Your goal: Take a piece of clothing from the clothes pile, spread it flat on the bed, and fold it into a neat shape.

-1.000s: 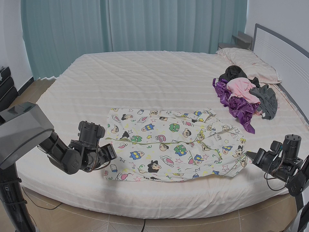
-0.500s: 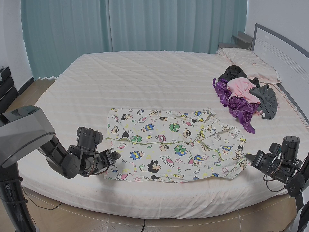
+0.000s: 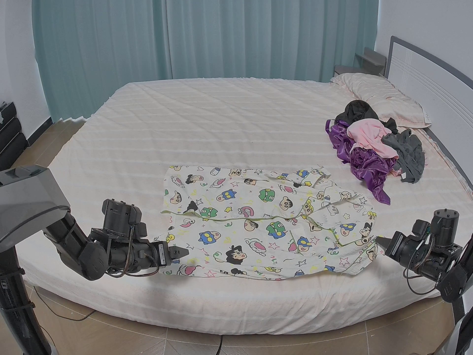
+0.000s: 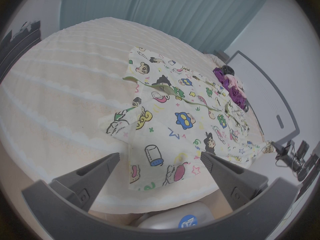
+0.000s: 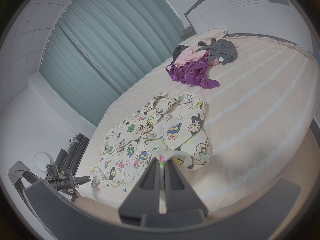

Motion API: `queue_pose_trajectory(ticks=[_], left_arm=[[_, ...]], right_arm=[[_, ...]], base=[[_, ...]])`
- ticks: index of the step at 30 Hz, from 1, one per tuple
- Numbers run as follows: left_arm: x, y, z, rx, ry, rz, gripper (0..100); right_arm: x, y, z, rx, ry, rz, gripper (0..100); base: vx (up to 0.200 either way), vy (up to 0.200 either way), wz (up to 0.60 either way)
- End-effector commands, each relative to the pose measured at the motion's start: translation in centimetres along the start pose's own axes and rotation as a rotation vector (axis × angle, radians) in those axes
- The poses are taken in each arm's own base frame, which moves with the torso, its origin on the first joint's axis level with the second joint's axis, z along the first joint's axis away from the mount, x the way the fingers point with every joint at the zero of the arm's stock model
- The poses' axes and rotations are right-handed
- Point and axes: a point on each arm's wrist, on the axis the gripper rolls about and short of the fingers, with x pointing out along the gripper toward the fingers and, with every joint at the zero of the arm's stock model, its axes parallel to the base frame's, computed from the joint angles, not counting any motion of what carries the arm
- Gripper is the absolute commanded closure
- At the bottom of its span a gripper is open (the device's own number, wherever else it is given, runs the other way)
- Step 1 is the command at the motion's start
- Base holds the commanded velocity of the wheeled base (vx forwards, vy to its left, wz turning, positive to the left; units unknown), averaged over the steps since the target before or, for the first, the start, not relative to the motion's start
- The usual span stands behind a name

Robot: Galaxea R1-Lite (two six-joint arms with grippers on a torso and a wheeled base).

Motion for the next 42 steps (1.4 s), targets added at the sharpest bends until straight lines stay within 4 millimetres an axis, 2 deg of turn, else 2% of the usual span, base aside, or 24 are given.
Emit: queue_pose_trajectory(ticks=[1, 9, 15, 16, 21, 33, 39, 42], left_arm=[[1.1, 0.6, -0.7, 0.023, 0.037, 0.011, 0], [1.7, 0.4, -0.5, 0.035, 0.066, -0.074, 0], [2.5, 0.5, -0.6, 0.042, 0.074, -0.070, 0], [2.4, 0.6, -0.6, 0.039, 0.074, -0.068, 100], [2.1, 0.9, -0.9, 0.033, 0.083, -0.057, 100], [-2.8, 1.0, -1.2, 0.024, 0.037, -0.054, 100], [-5.1, 1.2, -3.1, 0.086, 0.066, -0.044, 100], [-5.6, 1.4, -3.7, 0.093, 0.080, -0.039, 100]], right_arm=[[0.0, 0.0, 0.0, 0.000, 0.001, 0.001, 100], [-0.1, 0.0, 0.0, 0.000, 0.001, 0.001, 100], [-0.1, 0.0, -0.1, -0.002, 0.004, 0.000, 100], [-0.1, 0.0, -0.1, -0.001, 0.003, -0.001, 100], [-0.2, -0.1, -0.3, -0.002, 0.010, -0.005, 100], [-1.2, 0.0, -0.7, -0.006, 0.017, -0.009, 100], [-2.2, -0.2, -1.5, -0.006, 0.049, -0.020, 100], [-2.5, -0.3, -1.9, -0.006, 0.067, -0.028, 100]], base=[[0.000, 0.000, 0.00], [0.000, 0.000, 0.00], [0.000, 0.000, 0.00], [0.000, 0.000, 0.00], [0.000, 0.000, 0.00], [0.000, 0.000, 0.00], [0.000, 0.000, 0.00], [0.000, 0.000, 0.00]])
